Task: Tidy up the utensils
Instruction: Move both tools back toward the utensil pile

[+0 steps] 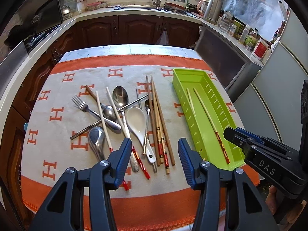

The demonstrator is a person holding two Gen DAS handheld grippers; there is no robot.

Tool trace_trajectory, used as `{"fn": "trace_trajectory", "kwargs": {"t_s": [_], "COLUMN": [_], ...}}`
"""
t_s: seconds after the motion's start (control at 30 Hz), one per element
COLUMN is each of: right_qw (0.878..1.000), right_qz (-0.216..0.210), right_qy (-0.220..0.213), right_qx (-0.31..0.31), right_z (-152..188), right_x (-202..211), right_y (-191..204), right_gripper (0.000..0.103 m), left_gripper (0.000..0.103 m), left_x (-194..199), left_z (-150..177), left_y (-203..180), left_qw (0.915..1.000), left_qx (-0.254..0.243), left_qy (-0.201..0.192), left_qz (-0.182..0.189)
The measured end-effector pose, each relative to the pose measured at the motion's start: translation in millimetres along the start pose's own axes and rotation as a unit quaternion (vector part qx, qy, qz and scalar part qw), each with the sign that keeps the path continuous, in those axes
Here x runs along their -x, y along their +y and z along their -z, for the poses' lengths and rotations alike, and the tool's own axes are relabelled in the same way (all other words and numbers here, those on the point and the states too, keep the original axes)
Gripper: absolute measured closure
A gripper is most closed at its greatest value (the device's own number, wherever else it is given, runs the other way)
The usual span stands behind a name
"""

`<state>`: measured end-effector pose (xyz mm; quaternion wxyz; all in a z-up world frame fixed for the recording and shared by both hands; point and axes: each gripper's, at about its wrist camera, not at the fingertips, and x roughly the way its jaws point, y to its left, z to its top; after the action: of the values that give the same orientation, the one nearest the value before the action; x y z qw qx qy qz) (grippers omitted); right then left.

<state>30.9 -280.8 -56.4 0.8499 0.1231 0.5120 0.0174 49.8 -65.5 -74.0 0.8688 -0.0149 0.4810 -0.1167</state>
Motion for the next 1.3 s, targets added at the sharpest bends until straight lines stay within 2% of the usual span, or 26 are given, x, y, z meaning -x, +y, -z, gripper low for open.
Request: {"fn": "trace_trajectory", "kwargs": {"t_s": [0.43,0.7,1.07,1.3], "right_qw": [0.999,0.998,0.996,0.992], "right_qz": [-0.001,-0.006,-0.025,-0.05], "right_qy": [0.013,0.027,0.065,0.11], "right_qx": [0.041,0.054,0.047,0.023], "right_z": [6,4,-11,-35], "right_x": [-1,-13,-41,-77], "right_y": [41,56,62,58], "right_gripper": [0.077,0.077,0.077,0.077], "left_gripper": [0.054,0.046,0.046,0.046], "left_x": [10,9,-2,-14], "left_z": [12,13,10,3], "left_y": [30,50,90,104], "left_qw": [0.9997,0.9993,0.9974,0.9969], "left_qx": [0.024,0.033,0.057,0.056], "left_qy": [-0.003,-0.004,0.01,0.025], "left_qz": [-0.005,-0.018,-0.043,-0.05]}}
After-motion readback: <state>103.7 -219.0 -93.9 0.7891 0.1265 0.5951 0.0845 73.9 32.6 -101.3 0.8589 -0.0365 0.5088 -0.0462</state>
